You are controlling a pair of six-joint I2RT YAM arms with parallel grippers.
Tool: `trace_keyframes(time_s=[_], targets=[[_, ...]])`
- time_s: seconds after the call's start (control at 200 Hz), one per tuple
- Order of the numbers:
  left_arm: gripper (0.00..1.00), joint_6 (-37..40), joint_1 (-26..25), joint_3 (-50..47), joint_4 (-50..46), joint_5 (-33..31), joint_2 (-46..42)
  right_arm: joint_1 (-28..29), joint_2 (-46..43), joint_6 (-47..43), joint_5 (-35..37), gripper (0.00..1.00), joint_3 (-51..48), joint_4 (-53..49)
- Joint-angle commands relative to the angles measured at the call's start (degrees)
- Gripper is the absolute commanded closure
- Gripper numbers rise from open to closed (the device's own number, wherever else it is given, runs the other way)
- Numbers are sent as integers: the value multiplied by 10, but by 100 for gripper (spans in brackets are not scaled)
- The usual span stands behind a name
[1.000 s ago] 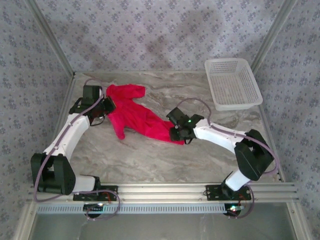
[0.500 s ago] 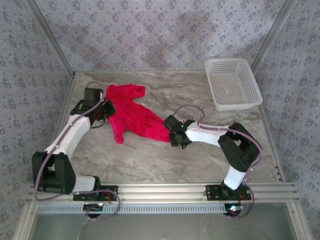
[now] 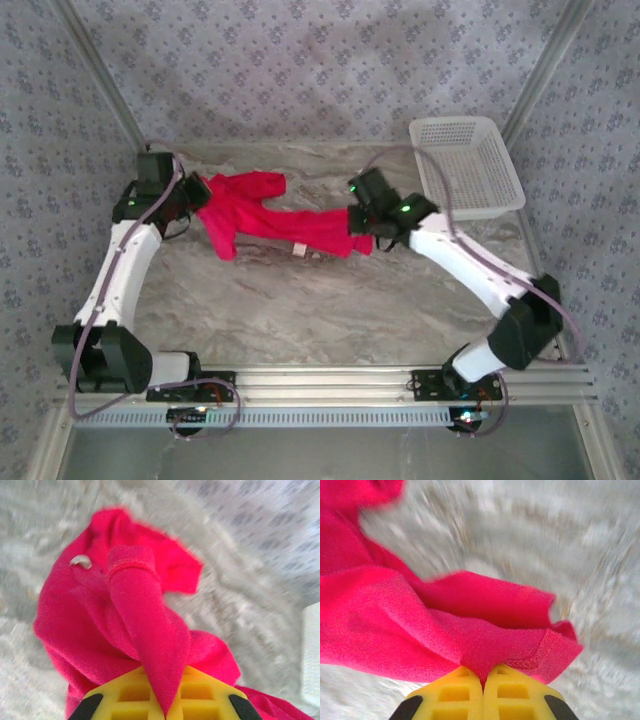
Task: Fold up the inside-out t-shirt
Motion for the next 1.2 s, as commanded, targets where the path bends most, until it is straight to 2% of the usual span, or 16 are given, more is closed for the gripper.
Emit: trace_keyframes(time_s=[0.0, 0.155, 0.37, 0.48, 0.61, 0.825, 0.854, 0.919, 0.949, 0.969, 1.054, 1.199], targets=[[100, -7, 6, 82, 2, 19, -53, -14, -56, -47, -27, 100, 73, -64], [100, -1, 19, 188, -37, 11, -98, -17, -118, -54, -44, 100, 152, -90], [100, 1, 19, 253, -70, 32, -147, -18, -191, -31, -74, 100, 160, -114], [100, -4, 19, 227, -59, 71, -135, -32, -192, -22, -67, 100, 131, -114], [100, 5, 19, 161, -28, 87, -77, -92, -163, -11, -104, 100, 58, -80], [100, 5, 10, 46, 67, 115, 87, -175, -29, 17, -150, 100, -58, 15], [100, 3, 7, 38, 77, 119, 111, -181, -6, 19, -147, 93, -61, 22], [100, -1, -4, 22, 103, 119, 151, -188, 47, 19, -125, 85, -56, 25], [100, -4, -10, 15, 113, 117, 165, -186, 63, 21, -116, 73, -55, 24], [100, -5, -14, 12, 119, 117, 175, -183, 73, 22, -111, 69, -53, 22], [100, -4, -32, 7, 129, 115, 204, -165, 90, 30, -107, 66, -67, 23], [100, -8, -44, -6, 140, 114, 225, -88, 97, 51, -80, 60, -108, 41]])
